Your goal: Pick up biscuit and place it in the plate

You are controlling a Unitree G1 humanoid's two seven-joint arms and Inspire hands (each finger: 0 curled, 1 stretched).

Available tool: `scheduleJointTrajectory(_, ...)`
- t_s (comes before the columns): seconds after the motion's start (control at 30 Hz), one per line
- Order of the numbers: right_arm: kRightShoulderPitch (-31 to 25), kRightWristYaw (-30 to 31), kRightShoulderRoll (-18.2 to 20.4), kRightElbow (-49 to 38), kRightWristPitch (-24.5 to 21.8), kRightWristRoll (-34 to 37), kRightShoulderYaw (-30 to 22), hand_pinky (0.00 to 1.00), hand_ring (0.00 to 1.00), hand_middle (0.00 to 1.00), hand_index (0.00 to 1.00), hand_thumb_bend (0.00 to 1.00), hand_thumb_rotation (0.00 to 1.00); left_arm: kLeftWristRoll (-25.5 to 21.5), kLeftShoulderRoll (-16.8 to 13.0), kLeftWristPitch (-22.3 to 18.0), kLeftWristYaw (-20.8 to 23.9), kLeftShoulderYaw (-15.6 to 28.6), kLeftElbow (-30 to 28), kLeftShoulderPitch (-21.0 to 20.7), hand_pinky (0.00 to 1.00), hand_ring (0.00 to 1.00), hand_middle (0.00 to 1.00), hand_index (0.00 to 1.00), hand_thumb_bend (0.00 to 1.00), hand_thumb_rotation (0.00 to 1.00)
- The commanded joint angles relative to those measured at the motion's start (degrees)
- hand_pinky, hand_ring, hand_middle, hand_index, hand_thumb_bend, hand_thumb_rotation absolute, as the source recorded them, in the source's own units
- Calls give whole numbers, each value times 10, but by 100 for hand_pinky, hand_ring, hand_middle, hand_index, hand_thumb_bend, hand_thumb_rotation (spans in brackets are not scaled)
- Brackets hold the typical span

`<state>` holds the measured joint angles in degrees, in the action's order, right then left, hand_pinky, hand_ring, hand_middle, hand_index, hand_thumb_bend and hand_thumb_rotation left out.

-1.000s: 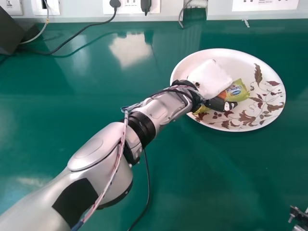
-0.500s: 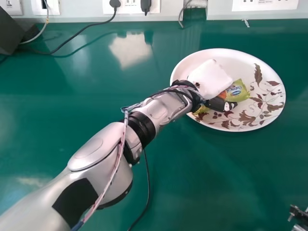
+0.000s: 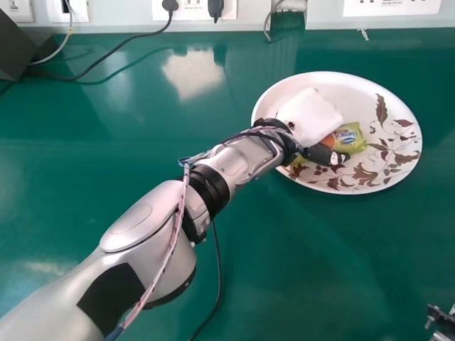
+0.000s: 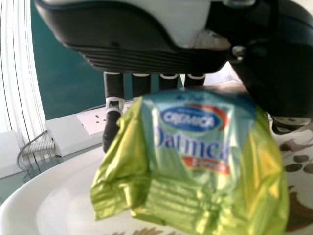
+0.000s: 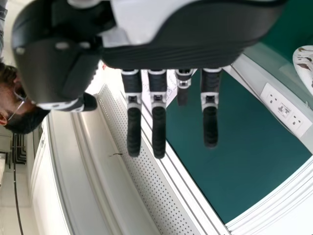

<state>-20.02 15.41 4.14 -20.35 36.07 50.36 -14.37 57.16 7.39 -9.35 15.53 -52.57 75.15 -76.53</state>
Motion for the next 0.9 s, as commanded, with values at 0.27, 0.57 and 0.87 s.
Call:
scheduleJointTrajectory(0.27, 8, 21, 30, 19, 12, -15, -12, 43, 49, 53, 49, 52, 7, 4, 15, 0, -6, -5, 9, 20, 35, 49, 68, 72, 94, 54)
scheduleJointTrajectory(0.57, -1, 37, 31, 21, 12, -8, -11, 46, 53, 56, 50, 52, 7, 3, 15, 1, -8, -5, 7, 25, 42, 54, 72, 75, 100, 55)
scheduleJointTrajectory(0.87, 1, 78, 26, 45, 29, -7, -20, 41, 49, 53, 50, 52, 7, 7, 12, 11, 8, -8, 5, 34, 52, 66, 86, 85, 100, 58)
